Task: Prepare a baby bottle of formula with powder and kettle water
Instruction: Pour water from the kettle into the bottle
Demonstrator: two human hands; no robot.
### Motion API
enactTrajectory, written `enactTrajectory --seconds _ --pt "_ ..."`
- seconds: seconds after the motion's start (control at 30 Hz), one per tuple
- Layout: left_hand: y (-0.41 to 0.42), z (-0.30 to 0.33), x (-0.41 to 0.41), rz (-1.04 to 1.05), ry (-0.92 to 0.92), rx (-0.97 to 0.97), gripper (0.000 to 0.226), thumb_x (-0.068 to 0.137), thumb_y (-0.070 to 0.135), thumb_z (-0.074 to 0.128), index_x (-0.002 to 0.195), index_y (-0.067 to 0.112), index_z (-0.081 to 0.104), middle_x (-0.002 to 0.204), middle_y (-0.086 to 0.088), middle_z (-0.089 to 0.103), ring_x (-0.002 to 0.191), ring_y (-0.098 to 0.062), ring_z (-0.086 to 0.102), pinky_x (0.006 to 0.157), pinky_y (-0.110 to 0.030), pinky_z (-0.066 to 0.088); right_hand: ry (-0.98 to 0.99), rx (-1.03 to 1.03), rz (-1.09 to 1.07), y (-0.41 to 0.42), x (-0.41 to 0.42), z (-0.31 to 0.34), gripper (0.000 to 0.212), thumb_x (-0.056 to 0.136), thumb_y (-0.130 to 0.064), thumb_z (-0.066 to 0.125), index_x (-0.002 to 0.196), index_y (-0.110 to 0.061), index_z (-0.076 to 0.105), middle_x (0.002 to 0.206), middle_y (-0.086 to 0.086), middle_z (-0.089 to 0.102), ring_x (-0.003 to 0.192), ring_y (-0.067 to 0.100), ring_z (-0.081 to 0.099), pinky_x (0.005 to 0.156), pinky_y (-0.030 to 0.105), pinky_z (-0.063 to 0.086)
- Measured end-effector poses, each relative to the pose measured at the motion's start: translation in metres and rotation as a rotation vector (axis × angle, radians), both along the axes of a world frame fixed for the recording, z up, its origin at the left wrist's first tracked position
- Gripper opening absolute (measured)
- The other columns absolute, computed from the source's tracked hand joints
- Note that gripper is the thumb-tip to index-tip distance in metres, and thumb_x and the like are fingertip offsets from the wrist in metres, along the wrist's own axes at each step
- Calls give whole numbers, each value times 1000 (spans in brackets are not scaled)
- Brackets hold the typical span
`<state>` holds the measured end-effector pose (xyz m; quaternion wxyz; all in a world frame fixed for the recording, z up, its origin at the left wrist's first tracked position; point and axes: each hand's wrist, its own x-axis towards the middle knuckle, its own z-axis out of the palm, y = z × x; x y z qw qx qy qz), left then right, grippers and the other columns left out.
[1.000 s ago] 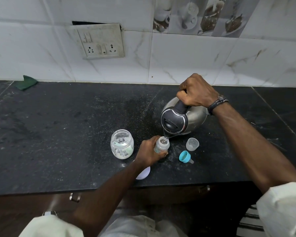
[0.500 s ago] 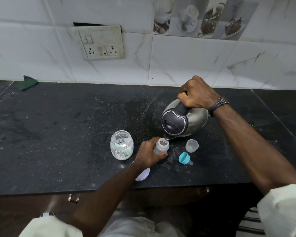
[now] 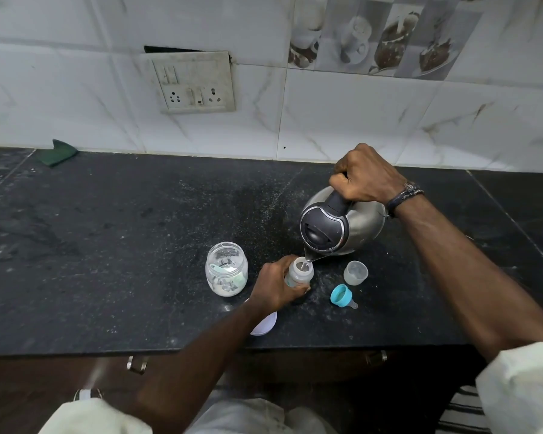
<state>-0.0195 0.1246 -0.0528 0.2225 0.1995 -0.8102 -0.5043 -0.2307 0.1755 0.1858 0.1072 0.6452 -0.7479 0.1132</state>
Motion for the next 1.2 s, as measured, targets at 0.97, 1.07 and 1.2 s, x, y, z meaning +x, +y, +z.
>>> enactTrajectory --seconds 0.97,1.07,1.2 --pt "1 0 -1 55 -26 42 58 68 38 87 120 23 68 111 9 75 103 -6 70 90 -41 58 -750 -503 -459 -67 -47 -35 36 73 -23 48 45 -14 27 48 2 24 48 18 23 49 30 19" --pt "1 -1 0 55 -22 55 58 68 37 88 120 26 67 111 9 75 103 -7 71 90 -43 58 -866 -567 -580 -85 -42 -44 38 76 -22 49 46 -13 28 48 0 27 47 17 25 47 30 22" --pt "2 -2 0 53 -20 62 58 68 36 88 121 25 67 111 8 75 103 -8 71 89 -43 58 -983 -629 -698 -106 -36 -55 38 76 -22 51 46 -13 29 48 -2 28 44 15 26 44 29 22"
